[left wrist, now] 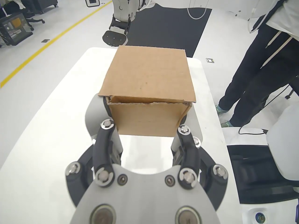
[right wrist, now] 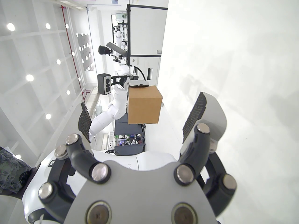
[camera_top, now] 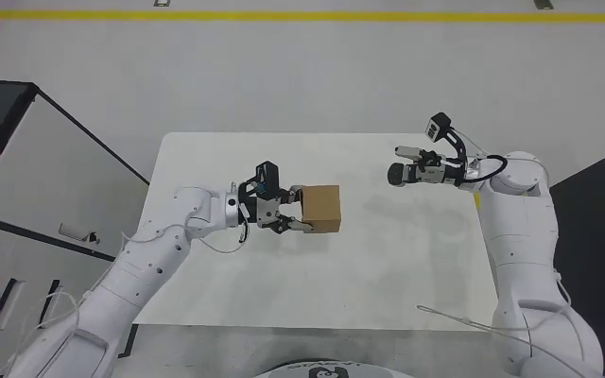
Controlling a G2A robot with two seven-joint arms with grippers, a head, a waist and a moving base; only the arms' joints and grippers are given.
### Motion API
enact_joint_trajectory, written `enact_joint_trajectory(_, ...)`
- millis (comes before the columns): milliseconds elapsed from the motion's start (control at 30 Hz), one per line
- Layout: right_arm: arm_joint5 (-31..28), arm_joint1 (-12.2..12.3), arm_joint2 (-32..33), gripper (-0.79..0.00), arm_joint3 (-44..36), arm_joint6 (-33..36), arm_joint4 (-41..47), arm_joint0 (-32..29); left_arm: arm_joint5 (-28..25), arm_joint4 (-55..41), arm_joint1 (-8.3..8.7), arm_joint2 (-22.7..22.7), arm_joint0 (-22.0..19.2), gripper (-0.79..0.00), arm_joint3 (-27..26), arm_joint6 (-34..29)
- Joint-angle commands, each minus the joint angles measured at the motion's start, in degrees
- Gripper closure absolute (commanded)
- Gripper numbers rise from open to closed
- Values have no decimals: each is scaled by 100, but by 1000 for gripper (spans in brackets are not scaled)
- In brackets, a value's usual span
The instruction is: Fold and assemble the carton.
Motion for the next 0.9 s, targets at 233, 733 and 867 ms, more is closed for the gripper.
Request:
enact_joint_trajectory(233,0,0,0,-785,0,0,0,0,132,288,-196,381,-249,0,770,328)
enact_joint_trajectory(733,0,0,0,-785,0,0,0,0,468,878,-436,833,-548,0,1458,621)
enact_joint_trajectory(867,0,0,0,-785,0,0,0,0,649,1361,-491,973,-578,0,1638,881)
